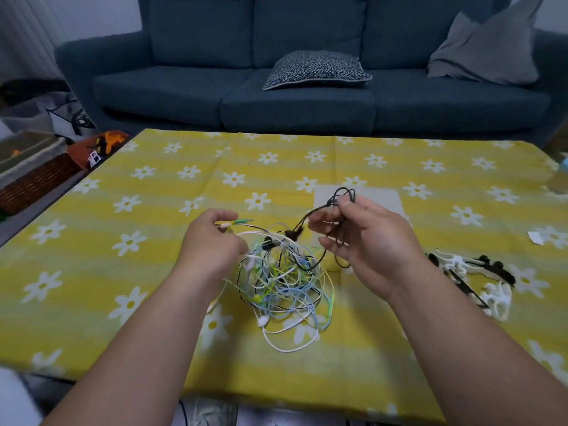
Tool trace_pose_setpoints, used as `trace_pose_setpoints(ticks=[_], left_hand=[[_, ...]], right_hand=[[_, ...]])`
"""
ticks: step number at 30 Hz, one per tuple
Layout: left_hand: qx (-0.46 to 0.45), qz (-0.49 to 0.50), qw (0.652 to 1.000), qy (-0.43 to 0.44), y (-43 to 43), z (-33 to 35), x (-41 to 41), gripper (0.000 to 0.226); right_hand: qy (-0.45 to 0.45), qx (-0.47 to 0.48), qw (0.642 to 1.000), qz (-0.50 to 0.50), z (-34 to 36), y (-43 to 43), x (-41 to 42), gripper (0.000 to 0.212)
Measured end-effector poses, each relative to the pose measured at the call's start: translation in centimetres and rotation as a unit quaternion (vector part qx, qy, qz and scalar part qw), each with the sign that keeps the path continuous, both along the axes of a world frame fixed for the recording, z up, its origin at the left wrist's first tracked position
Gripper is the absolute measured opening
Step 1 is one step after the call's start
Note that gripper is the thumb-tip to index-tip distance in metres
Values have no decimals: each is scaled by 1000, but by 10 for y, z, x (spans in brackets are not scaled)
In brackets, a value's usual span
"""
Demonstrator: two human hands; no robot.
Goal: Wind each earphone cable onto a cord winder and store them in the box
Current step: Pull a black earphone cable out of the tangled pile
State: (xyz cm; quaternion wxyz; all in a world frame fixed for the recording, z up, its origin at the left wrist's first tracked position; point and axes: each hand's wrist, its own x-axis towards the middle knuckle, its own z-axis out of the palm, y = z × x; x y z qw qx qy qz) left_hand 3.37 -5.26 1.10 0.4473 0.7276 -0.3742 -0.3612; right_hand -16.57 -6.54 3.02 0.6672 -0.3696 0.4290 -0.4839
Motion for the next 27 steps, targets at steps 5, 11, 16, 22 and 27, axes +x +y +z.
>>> trace_pose_setpoints(ticks=[5, 11, 16, 22, 27], left_hand=[[-112, -154, 973, -133, 6, 6, -4, 71], [-126, -210, 949, -197, 7, 2, -16, 16], [-110, -183, 972, -100, 5, 4, -12, 23], [-90, -199, 975, -39, 8, 6, -7, 25], [-93, -141, 980, -106, 5, 0, 3, 28]], right_hand=[[-23, -25, 999, 33, 0, 4, 4, 24], [-38, -29, 999, -19, 3, 1, 1, 25], [-24, 46, 991, -124, -4, -4, -5, 31], [-79, 81, 981, -159, -6, -9, -10, 30], [-124, 85, 974, -168, -5, -14, -17, 34]])
